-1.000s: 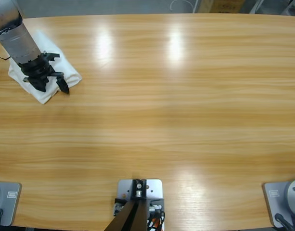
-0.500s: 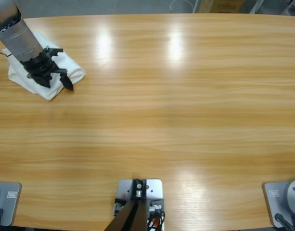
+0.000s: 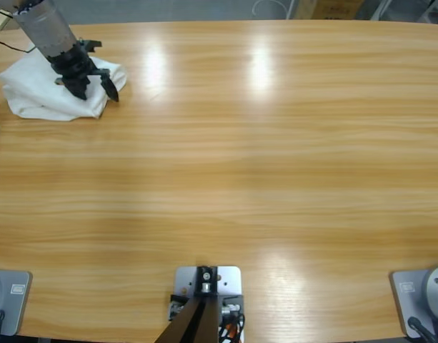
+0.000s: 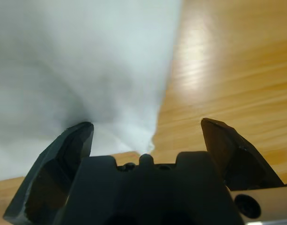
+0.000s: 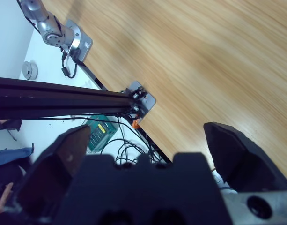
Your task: Fold clothes
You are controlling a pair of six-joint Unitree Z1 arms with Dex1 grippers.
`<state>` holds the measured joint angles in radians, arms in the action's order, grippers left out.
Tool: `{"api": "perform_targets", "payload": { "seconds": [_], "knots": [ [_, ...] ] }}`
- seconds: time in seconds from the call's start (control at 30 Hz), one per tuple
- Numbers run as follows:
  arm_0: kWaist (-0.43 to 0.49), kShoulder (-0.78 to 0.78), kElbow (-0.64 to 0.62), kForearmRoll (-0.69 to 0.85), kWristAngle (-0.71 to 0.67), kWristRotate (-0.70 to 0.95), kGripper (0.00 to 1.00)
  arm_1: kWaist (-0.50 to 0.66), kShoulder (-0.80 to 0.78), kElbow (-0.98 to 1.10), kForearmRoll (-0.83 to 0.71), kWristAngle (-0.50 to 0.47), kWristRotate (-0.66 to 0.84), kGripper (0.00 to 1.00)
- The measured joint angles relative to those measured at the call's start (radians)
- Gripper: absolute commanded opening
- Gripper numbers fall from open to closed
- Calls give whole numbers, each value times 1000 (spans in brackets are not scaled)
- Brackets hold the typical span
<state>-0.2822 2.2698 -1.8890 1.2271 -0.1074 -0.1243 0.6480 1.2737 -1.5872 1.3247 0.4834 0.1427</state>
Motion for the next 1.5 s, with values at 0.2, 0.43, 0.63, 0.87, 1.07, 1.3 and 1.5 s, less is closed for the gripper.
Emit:
{"api": "perform_targets", "payload": {
  "seconds": [0.2, 0.43, 0.63, 0.87, 1.07, 1.3, 1.5],
  "knots": [
    [71, 21, -43, 27, -10, 10, 899, 0, 0, 0, 0, 0, 0, 982],
    [75, 30, -118, 69, -15, 16, 899, 0, 0, 0, 0, 5, 0, 982],
    [75, 80, -228, 123, -44, 18, 859, 0, 0, -6, 13, 5, 6, 982],
    [25, -23, -196, 144, -75, 37, 858, 0, -6, 17, -5, 4, 10, 982],
    [32, -406, 189, -37, -217, 64, 858, 0, -84, 227, -201, 9, 31, 982],
    [-132, -687, 571, -213, -302, 34, 858, 0, -68, 512, -557, 100, 86, 978],
    [-423, -745, 646, -286, -259, -45, 858, 0, 78, 585, -630, 66, -73, 977]
  ]
}}
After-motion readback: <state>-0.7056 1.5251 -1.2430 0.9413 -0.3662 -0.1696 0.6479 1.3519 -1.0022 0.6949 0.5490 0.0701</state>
